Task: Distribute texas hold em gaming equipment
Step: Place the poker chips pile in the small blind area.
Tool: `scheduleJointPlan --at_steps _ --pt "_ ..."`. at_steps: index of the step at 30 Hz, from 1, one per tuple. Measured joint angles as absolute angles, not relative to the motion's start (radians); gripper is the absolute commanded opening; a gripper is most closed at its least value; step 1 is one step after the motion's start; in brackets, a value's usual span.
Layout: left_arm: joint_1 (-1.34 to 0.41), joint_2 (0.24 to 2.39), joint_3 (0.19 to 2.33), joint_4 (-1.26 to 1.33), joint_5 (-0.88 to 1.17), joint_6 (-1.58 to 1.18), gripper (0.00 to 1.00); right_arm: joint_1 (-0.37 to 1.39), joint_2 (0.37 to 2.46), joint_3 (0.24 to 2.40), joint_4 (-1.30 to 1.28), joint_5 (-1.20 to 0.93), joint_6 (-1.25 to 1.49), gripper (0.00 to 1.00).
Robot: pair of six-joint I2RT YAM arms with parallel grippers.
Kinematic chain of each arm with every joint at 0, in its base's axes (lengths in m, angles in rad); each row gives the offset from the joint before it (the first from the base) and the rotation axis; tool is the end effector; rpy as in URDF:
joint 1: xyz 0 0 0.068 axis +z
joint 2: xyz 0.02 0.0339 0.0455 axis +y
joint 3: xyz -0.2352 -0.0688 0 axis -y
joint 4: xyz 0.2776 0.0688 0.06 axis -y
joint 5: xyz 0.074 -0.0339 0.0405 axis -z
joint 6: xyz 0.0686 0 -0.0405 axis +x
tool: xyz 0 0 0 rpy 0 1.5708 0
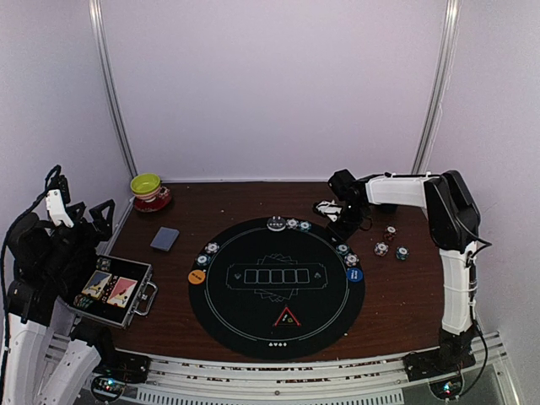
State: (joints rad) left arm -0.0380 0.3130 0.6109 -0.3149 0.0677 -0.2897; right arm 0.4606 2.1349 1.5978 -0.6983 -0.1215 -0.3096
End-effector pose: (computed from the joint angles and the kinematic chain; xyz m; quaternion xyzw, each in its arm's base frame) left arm 0.1861 -0.0117 0.3223 -0.0659 0.7100 -0.1381 0.6873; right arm 0.4099 0.2127 0.0876 -0.3791 0.9083 0.0723 0.1616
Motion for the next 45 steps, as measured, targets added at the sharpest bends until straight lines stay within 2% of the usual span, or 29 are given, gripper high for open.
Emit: scheduleJointPlan --at_steps 9,25,30,36,45 --pt "-0.038 0.313 0.611 -0.315 0.068 -0.29 0.98 0.461 2.138 1.598 -0.699 -0.115 -0.313 0.4" --pt "-0.038 0.313 0.611 -0.315 0.068 -0.29 0.98 0.461 2.123 1.592 -0.698 -0.115 -0.319 0.74" --pt "-0.038 0.313 0.611 -0.315 0.068 -0.29 0.98 0.444 2.043 1.57 -0.697 -0.119 -0.316 0.8" --pt "-0.038 0.313 0.611 -0.315 0.068 -0.29 0.98 0.321 1.889 1.564 -0.695 -0.155 -0.305 0.85" --pt "-0.038 0.313 0.611 -0.315 0.068 -0.29 0.98 0.086 1.844 1.45 -0.681 -0.13 -0.306 0.86"
